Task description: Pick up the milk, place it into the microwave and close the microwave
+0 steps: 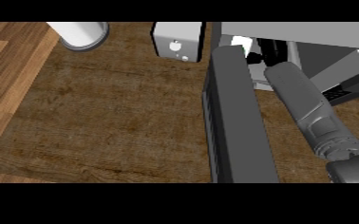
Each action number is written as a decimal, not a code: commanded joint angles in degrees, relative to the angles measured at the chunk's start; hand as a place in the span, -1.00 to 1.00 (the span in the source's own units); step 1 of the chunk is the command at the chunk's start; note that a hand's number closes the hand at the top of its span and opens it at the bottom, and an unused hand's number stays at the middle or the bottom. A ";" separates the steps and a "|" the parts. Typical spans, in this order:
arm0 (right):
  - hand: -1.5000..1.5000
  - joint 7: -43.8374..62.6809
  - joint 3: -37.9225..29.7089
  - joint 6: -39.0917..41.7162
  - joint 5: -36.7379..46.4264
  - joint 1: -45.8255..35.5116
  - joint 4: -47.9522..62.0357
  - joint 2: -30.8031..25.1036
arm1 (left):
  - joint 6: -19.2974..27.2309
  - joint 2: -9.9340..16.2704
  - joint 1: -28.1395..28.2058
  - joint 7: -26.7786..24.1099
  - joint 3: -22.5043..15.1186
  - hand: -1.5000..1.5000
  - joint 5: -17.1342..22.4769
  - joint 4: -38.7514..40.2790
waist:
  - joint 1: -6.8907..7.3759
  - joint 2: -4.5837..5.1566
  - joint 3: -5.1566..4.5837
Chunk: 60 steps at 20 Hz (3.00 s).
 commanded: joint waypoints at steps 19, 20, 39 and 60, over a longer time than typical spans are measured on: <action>-1.00 1.90 1.42 -2.26 2.74 -1.22 3.03 -0.28 | -2.61 2.70 -3.96 -0.41 -2.66 -1.00 -5.00 4.61 | 1.40 0.55 0.15; -1.00 1.33 1.34 -1.04 2.66 -1.64 2.83 -0.40 | -2.17 2.20 -4.44 -0.10 -3.65 -1.00 -5.60 3.20 | 1.22 0.47 0.21; -1.00 -9.16 -9.77 28.88 -9.12 5.39 2.54 -0.96 | -4.72 -1.40 -7.13 1.44 -14.60 -1.00 -10.01 3.65 | -3.73 -1.70 0.07; -1.00 -15.62 -8.74 47.90 -11.49 25.30 -7.28 0.34 | 3.74 -2.76 -11.93 3.98 -36.19 1.00 -21.27 8.38 | -7.68 -3.78 -0.21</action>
